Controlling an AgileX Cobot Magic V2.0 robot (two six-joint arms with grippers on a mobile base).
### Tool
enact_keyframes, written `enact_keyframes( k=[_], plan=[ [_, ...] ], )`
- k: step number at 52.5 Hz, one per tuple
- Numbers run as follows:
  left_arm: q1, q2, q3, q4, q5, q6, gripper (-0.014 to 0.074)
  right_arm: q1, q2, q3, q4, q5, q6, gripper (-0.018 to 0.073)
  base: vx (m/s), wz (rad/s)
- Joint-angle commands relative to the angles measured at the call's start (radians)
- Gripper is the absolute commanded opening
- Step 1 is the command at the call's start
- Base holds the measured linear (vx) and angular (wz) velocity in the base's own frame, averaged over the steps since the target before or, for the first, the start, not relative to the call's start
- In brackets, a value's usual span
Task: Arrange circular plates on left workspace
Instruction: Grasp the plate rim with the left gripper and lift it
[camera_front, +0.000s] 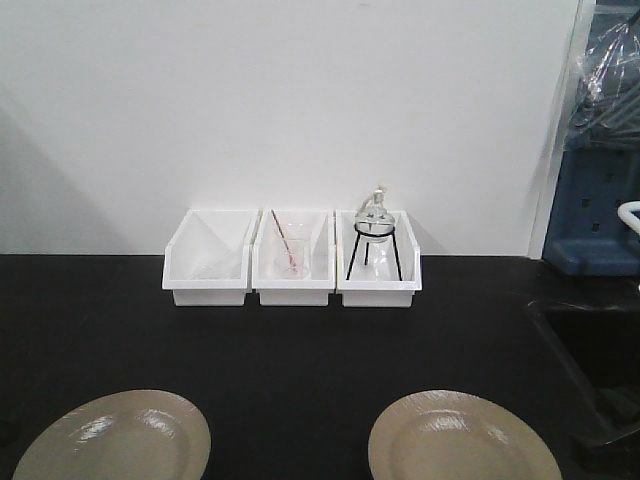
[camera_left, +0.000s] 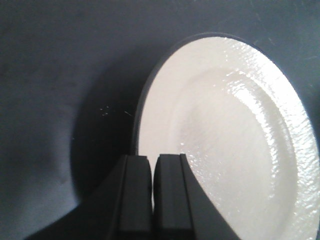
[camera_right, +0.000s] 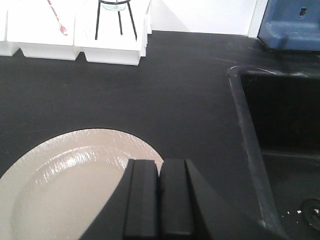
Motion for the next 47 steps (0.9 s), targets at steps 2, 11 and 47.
enact_keyframes(
  k=[2, 11, 47],
  plan=[
    [-0.005, -0.047, -0.028, -0.059, 0.039, 0.003, 0.0268, 0.0, -0.012, -0.038, 0.001, -0.087, -0.006, -0.0003, 0.0, 0.0],
    [-0.005, -0.047, -0.028, -0.058, 0.034, -0.072, 0.0496, 0.0, -0.012, -0.038, 0.001, -0.087, -0.006, -0.0003, 0.0, 0.0],
    [-0.106, 0.11, -0.028, -0.086, 0.106, -0.121, 0.0479, 0.0, -0.012, -0.038, 0.0, -0.087, -0.006, -0.0003, 0.0, 0.0]
  ],
)
